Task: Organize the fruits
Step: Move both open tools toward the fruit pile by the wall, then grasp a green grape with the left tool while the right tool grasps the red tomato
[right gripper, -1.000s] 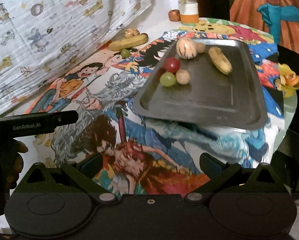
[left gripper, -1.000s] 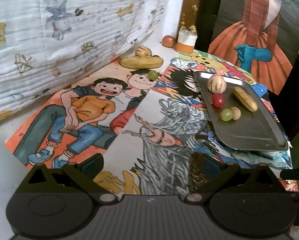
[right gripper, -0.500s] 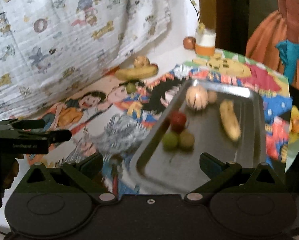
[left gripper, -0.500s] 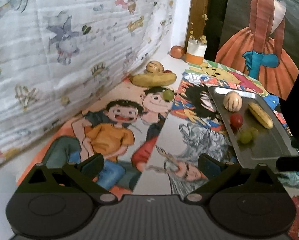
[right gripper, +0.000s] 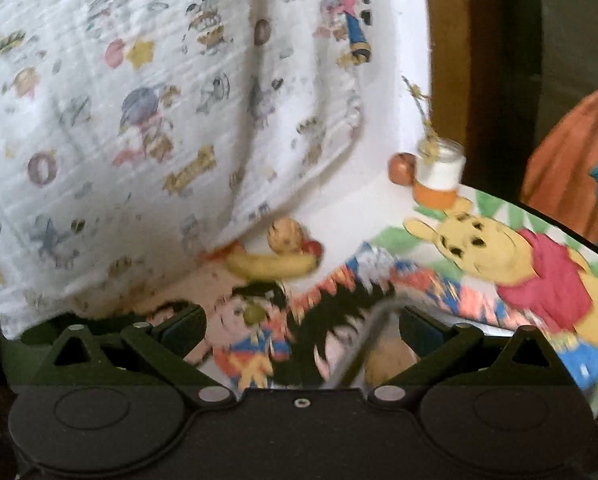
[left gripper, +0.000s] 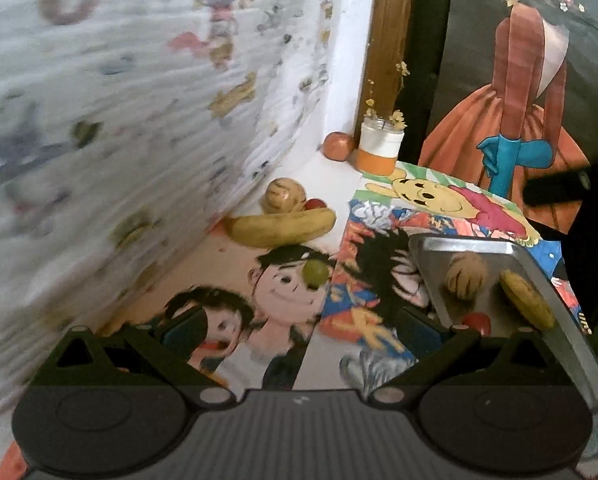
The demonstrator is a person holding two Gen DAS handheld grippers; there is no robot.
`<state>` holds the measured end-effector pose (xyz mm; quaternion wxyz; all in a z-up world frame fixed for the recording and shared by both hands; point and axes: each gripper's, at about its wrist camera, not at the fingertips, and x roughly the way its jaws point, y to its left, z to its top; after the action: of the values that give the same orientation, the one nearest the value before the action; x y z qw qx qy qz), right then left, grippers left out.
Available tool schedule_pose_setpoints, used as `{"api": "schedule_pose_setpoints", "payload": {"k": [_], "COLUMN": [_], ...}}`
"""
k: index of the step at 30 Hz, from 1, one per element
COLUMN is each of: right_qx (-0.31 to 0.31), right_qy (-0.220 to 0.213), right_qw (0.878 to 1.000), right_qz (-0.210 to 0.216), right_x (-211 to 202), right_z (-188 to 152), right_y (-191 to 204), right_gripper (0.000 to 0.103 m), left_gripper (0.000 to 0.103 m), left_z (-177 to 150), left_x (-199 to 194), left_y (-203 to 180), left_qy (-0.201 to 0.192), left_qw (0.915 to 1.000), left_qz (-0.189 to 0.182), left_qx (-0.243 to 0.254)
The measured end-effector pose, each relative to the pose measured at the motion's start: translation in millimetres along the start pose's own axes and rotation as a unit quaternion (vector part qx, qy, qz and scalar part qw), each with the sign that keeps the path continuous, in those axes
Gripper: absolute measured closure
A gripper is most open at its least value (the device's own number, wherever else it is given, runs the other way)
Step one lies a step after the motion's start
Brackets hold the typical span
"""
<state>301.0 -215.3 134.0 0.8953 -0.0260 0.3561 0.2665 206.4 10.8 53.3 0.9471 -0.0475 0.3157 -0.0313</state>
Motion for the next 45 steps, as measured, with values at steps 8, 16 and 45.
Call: {"api": "schedule_pose_setpoints", "payload": {"k": [8, 16, 45], "right_qx": [0.007, -0.031, -0.051], "right_qy": [0.019, 0.055, 0.107], "right_qw": [0.999, 0.998, 0.992], "right_qz": [0.034, 0.03, 0.049], "right_x": [89.7, 169.0, 254.7], "right_z": [42.3, 53.5, 53.0], "right_y": [-27.9, -30.7, -27.0], "right_gripper": [0.001, 0.007, 0.049], "left_gripper": [0.0, 0.003, 0.075], "left_z": [16.8, 16.1, 14.0], "left_x": [53.6, 87.5, 123.7], "left_y": [1.9, 9.2, 11.2], "left_qy": [0.002, 0.013, 0.018], "left_qw": [0.9999, 0.9991, 0.9967], "left_qz": [-0.012, -0.014, -0.051], "left_qx": [0.0, -0.038, -0.061]}}
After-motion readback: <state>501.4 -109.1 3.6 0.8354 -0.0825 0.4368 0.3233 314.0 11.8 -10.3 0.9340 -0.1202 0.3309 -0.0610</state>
